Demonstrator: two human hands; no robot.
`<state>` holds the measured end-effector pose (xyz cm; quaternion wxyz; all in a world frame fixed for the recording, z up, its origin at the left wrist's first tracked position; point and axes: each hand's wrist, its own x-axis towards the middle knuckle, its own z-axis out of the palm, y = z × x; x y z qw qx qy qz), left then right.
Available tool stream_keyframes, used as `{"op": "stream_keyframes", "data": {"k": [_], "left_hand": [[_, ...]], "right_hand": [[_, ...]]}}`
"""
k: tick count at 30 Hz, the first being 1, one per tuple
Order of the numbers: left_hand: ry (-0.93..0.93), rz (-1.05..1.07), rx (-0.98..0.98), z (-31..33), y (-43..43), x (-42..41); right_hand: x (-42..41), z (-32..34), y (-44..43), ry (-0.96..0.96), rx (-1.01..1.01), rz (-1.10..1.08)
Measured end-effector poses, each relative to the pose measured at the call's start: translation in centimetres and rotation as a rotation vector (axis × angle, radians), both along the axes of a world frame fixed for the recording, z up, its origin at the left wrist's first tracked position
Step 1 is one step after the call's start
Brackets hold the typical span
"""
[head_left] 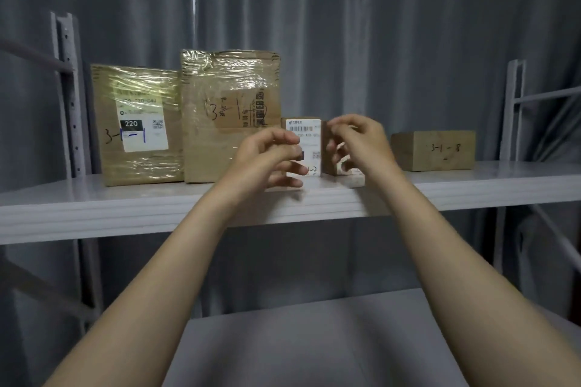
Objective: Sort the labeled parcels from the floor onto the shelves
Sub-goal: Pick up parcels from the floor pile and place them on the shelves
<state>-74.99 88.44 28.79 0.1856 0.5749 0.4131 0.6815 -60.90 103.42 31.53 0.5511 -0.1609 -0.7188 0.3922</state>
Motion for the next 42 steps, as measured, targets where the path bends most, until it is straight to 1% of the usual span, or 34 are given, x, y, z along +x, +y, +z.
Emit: {"op": "stream_keyframes", "data": {"k": [1,3,7,10,13,19,23,26,30,33,36,39,42], "left_hand": [[-0.011,-0.065,0.015,-0.4,0.1,0.8],[-0.014,-0.177,0.020,-1.5,0.7,3.0],[0.026,-0.381,-0.057,-4.7,3.6,8.8],[0.033,-0.498,-0.160,-8.6,6.1,13.8],[0.073,-0.618,-0.300,-13.6,8.6,19.0],[0.165,-0.780,-0.650,-26.1,12.4,31.9],[0.255,-0.868,-0.920,-35.9,13.4,41.3],[0.280,-0.891,-1.152,-44.0,13.9,47.7],[0.279,-0.820,-1.445,-54.9,13.3,54.0],[0.216,-0.768,-1.652,-62.3,13.1,56.9],[0.221,-0.696,-1.834,-68.9,13.1,58.5],[0.254,-0.629,-1.970,-75.4,14.1,59.0],[0.344,-0.561,-2.009,-82.7,15.6,59.6]], "right_hand": [[1.7,-0.8,-0.4,0.085,-0.018,-0.007],[5.2,-2.9,-0.9,0.196,-0.045,-0.041],[12.4,-8.6,-1.4,0.276,-0.124,-0.196],[18.2,-14.0,-1.6,0.254,-0.207,-0.362],[24.6,-20.7,-2.6,0.177,-0.351,-0.531],[38.8,-34.9,-7.3,0.044,-0.755,-0.789],[47.8,-44.7,-10.6,0.042,-1.036,-0.906],[53.4,-52.0,-12.6,0.057,-1.234,-0.961],[58.8,-61.9,-14.1,0.013,-1.486,-1.021],[61.7,-68.9,-14.8,0.028,-1.643,-0.976],[63.1,-75.3,-15.1,0.034,-1.752,-0.947],[63.4,-81.4,-14.4,0.064,-1.844,-0.906],[63.2,-88.3,-13.6,0.098,-1.910,-0.891]]}}
